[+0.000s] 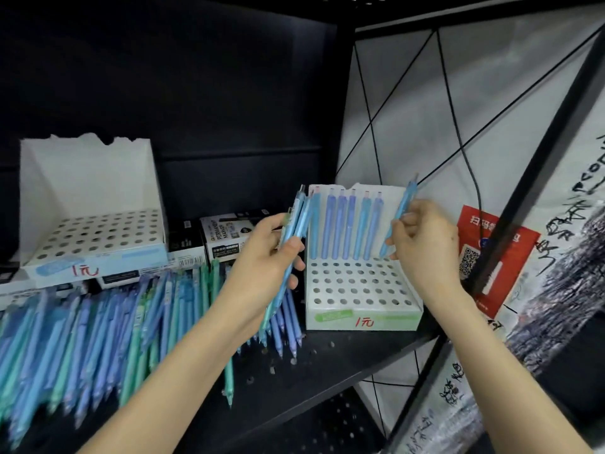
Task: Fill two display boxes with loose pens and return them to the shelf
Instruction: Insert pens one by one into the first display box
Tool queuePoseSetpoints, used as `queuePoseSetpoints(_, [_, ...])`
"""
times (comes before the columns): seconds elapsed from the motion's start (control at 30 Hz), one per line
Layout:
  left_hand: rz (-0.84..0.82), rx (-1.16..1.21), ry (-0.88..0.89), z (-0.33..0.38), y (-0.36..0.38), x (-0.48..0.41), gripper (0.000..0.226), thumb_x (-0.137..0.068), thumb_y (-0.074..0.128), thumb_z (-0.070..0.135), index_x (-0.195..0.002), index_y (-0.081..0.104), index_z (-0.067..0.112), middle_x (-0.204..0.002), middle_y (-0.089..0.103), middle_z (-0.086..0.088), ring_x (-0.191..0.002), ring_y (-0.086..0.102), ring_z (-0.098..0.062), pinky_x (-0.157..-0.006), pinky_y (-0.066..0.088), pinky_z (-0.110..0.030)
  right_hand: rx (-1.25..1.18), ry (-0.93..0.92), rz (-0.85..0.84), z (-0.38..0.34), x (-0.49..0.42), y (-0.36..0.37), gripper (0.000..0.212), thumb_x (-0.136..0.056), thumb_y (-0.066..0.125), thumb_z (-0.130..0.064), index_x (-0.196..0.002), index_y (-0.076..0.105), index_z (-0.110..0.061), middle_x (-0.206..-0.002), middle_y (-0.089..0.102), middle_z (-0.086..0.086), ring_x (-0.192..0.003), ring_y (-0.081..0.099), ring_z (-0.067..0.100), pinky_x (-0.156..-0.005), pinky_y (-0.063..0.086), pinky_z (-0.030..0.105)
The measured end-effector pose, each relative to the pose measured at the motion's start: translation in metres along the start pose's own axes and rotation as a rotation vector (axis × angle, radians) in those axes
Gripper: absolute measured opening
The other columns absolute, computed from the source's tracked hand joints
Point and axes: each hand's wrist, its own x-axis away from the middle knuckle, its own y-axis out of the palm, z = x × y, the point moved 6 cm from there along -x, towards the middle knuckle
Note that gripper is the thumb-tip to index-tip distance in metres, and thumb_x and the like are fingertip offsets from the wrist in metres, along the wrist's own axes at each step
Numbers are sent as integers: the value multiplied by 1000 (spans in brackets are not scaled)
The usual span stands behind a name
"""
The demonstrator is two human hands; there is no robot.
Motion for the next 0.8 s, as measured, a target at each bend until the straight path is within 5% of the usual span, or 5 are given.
queuePoseSetpoints(0.6, [-4,8,1,-6,0,0,36,-95,47,8,-128,47,20,-91,58,0,-67,53,-9,-52,47,-19,133,147,-32,12,-3,28,8,-95,45,-9,-93,52,-5,-85,64,11,-67,65,26,-59,57,39])
queuePoseSetpoints(0.8, [-10,7,1,-6,0,0,34,-95,47,8,-127,46,22,-91,58,-1,-66,53,-9,-53,47,-20,87,139,-52,8,-6,25,7,-95,46,-11,-98,51,-9,-81,61,3,-68,66,26,-61,57,44])
